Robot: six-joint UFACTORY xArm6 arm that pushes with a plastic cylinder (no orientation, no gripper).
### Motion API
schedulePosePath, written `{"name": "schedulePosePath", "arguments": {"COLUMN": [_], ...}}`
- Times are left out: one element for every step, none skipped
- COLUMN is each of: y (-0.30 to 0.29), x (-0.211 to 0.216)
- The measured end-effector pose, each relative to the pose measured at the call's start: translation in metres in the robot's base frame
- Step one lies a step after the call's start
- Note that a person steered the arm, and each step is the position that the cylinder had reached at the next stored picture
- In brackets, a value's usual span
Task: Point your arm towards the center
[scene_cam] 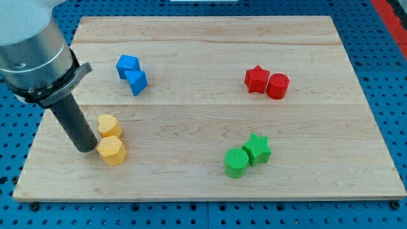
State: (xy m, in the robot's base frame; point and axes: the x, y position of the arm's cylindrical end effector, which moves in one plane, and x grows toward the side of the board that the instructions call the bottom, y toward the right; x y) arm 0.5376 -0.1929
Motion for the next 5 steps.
{"name": "schedulePosePath", "arguments": {"y": [0.025, 0.065, 0.15, 0.167, 0.167], "x": [0.03, 0.047, 0.045, 0.037, 0.037]}}
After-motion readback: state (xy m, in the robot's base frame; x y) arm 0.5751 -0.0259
